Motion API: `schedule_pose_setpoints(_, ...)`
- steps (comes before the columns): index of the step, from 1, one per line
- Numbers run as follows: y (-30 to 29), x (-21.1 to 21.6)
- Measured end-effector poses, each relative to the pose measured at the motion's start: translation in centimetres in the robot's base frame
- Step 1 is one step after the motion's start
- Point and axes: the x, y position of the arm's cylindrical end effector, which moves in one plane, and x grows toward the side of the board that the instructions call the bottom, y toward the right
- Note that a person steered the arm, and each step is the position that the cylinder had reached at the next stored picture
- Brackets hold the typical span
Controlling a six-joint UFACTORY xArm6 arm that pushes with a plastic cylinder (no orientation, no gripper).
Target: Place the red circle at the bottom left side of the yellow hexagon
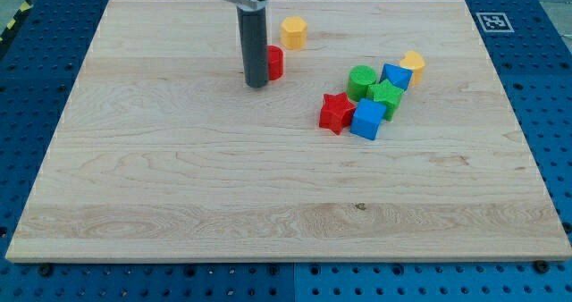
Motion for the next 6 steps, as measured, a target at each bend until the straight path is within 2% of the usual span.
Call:
schedule_pose_setpoints(1,-0.1,-2.6)
schedule_pose_setpoints(2,-0.1,-3.2)
schedule_pose_setpoints(4,0.3,-1.5)
schedule_pose_setpoints(6,6.4,-1.1)
